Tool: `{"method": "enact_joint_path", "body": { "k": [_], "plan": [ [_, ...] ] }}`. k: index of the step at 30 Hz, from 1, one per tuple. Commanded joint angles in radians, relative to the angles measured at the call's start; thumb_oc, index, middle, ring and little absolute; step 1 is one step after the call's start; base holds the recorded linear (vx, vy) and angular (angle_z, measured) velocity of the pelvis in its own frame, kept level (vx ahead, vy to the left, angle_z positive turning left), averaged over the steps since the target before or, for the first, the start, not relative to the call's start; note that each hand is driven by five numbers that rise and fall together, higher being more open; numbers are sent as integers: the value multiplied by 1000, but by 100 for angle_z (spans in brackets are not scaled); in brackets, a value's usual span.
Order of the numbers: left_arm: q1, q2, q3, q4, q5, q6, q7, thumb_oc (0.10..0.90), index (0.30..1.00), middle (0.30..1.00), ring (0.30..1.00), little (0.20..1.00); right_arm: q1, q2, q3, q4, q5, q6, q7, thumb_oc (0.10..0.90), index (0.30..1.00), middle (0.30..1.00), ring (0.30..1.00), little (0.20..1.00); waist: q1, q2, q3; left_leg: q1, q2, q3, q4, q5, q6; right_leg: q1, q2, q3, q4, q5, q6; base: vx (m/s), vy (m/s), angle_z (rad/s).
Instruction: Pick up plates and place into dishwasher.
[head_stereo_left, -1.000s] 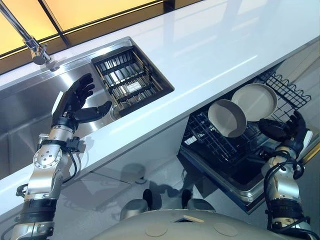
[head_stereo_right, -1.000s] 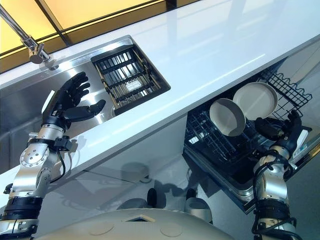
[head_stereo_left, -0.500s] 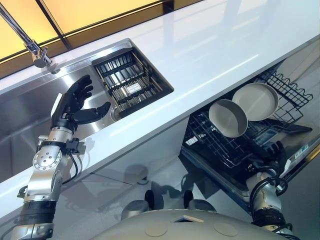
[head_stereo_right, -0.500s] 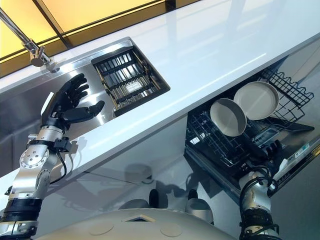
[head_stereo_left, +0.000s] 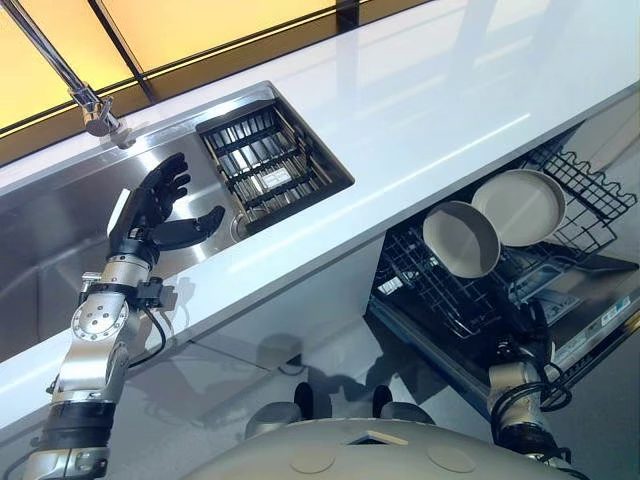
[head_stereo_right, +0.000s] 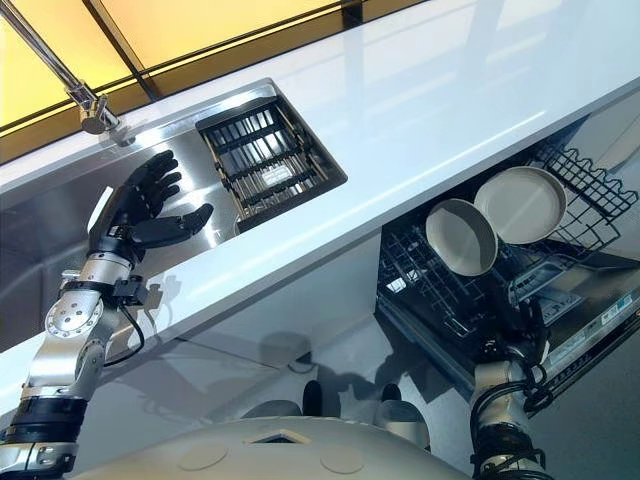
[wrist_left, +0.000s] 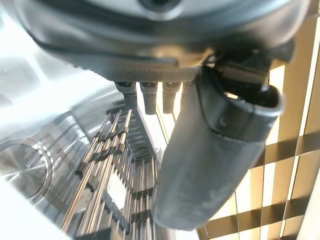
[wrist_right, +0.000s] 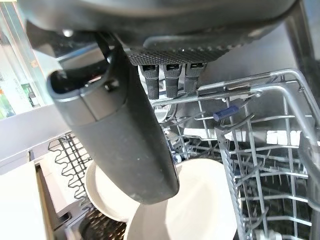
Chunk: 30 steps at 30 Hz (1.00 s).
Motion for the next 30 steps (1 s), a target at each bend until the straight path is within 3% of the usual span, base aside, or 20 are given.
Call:
{"method": "enact_joint_path", "body": {
  "k": [1, 9, 15, 19, 24, 30],
  "plan": [
    [-116, 27, 16, -27, 11, -74, 41, 800, 900, 900, 900, 900, -213, 11, 136, -88, -5, 6, 203, 800, 900, 900, 900, 900, 72, -11, -16, -21, -48, 6, 7, -19, 12, 0, -13, -41, 44, -31, 6, 37, 27, 15],
    [-170, 38, -46, -6, 4, -66, 57, 800, 900, 900, 900, 900, -408, -57, 215, -101, -110, 2, 203, 800, 900, 900, 900, 900, 119, -8, -5, -23, -62, -37, 7, -13, 14, 12, -20, -63, 37, -29, 2, 27, 29, 14],
    [-206, 67, -74, 24, -22, -59, 46, 800, 900, 900, 900, 900, -614, -119, 292, -94, -262, -2, 149, 800, 900, 900, 900, 900, 165, -16, -6, -19, -71, -77, 7, -7, 16, 27, -24, -86, 39, -33, -5, 37, 20, 15],
    [-223, 80, -90, 46, -34, -61, 32, 800, 900, 900, 900, 900, -708, -144, 314, -71, -262, -6, 145, 800, 900, 900, 900, 900, 187, -24, -10, -12, -75, -95, 7, -8, 18, 38, -23, -99, 44, -38, -9, 32, 13, 21],
    [-216, 92, -87, 63, -52, -75, 10, 800, 900, 900, 900, 900, -713, -145, 299, -77, -208, -48, 166, 800, 900, 900, 900, 900, 196, -29, -16, -4, -79, -103, 7, -11, 22, 49, -21, -107, 41, -37, -9, 8, 8, 9],
    [-209, 89, -92, 56, -54, -74, 8, 800, 900, 900, 900, 900, -661, -139, 262, -118, -297, -84, 25, 800, 900, 900, 900, 900, 183, -32, -20, 3, -80, -92, 7, -18, 28, 56, -17, -96, 26, -28, -4, -18, 4, 2]
  ]
}}
